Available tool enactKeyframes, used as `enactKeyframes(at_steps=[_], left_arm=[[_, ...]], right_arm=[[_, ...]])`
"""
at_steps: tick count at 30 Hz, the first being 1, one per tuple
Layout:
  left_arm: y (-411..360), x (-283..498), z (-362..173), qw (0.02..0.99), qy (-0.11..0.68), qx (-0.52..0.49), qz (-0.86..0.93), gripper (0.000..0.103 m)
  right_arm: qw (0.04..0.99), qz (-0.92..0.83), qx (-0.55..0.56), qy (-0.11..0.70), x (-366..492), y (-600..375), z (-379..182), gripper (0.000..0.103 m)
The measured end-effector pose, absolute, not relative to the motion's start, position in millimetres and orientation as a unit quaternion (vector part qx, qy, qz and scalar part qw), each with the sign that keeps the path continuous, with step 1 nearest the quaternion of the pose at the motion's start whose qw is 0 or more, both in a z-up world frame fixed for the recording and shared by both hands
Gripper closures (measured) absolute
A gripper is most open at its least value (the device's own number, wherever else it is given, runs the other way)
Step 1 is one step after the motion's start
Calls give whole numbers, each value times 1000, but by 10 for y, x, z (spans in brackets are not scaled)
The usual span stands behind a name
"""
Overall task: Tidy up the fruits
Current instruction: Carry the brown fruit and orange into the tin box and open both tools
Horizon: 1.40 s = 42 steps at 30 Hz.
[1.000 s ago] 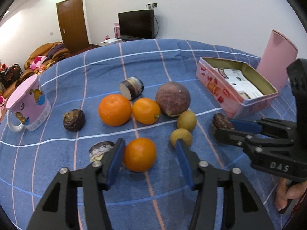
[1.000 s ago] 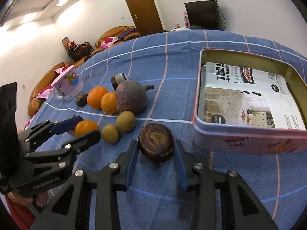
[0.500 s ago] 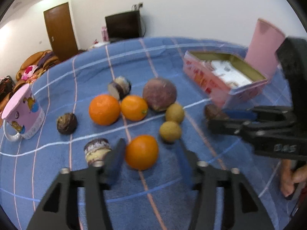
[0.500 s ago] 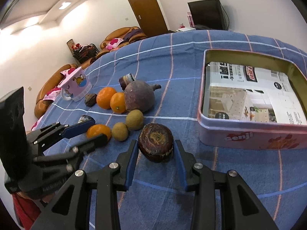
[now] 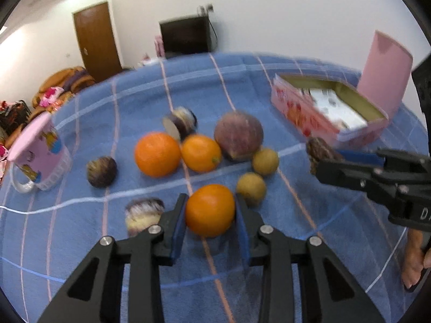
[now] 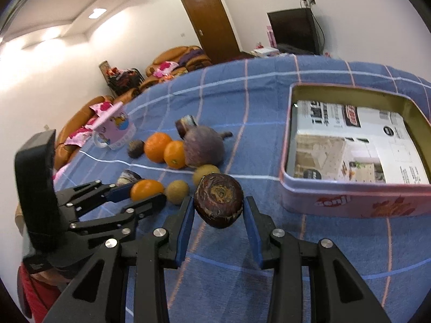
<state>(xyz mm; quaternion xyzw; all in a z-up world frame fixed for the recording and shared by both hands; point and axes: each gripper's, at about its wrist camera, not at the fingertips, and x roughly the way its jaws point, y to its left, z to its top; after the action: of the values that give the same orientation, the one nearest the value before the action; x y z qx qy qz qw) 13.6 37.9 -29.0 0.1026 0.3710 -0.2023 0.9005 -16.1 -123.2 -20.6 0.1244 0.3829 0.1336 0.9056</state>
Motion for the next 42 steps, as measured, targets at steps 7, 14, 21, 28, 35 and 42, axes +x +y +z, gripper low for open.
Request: enactKeyframes(at_steps=[7,14,21,28,35,42], left_arm=[[561,175,-80,934,320,-3,-160,68],[296,67,75,948,280,-19,-148,68],[-197,14,174,952,261,5,-161,68],[-788,48,183,946,262,24,-187,68],[-1338,133,49,937,284,54,-198,68],[-1546,193,-63,927,300,67,-215,68]], right_arm=[[932,119,98,328,-273,-1286,52,64],[961,50,38,270,-318,-1501,258,64],[973,-20,-10,230,-379,-1961,330,64],[971,-54,4,231,-367,-2481,314,64],[964,-76,-21,255,-295,-2665,208,64],[955,-68,-5,288,-182,-2774,85,63]])
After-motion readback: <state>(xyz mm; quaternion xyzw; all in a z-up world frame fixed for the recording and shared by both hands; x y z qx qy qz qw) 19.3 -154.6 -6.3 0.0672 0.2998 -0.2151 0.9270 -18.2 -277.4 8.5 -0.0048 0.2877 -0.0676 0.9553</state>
